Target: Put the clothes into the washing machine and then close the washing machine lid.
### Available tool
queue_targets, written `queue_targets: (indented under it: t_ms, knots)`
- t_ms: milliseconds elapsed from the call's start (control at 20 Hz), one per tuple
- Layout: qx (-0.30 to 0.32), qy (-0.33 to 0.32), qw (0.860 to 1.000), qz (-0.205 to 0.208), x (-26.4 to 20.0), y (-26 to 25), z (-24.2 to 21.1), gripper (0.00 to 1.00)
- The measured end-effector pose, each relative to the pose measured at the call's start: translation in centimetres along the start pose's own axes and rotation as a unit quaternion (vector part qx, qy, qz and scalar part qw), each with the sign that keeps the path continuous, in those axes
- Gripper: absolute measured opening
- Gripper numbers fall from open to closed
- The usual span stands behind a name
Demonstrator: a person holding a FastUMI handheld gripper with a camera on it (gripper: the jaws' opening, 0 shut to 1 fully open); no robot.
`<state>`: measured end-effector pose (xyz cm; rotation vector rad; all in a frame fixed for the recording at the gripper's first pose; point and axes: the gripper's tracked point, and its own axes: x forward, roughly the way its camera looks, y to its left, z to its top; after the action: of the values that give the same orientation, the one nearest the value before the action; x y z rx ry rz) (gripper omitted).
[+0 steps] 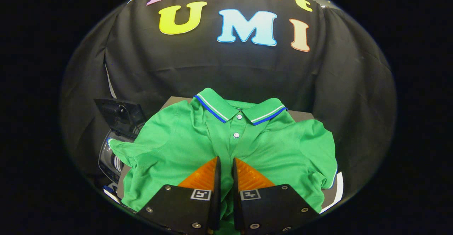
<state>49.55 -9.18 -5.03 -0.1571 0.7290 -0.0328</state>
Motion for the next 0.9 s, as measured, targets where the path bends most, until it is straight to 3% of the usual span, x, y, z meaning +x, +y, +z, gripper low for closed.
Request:
queue_targets:
  t_ms: [200,400,900]
  knots:
    - [-0.022,-0.004,1.000,-0.014,-0.4,0.4,0.7,0.01]
    - [-0.030,-0.014,0.999,-0.025,-1.1,0.2,1.4,0.00]
    - [0.003,-0.084,0.996,-0.032,-6.0,3.0,8.2,0.00]
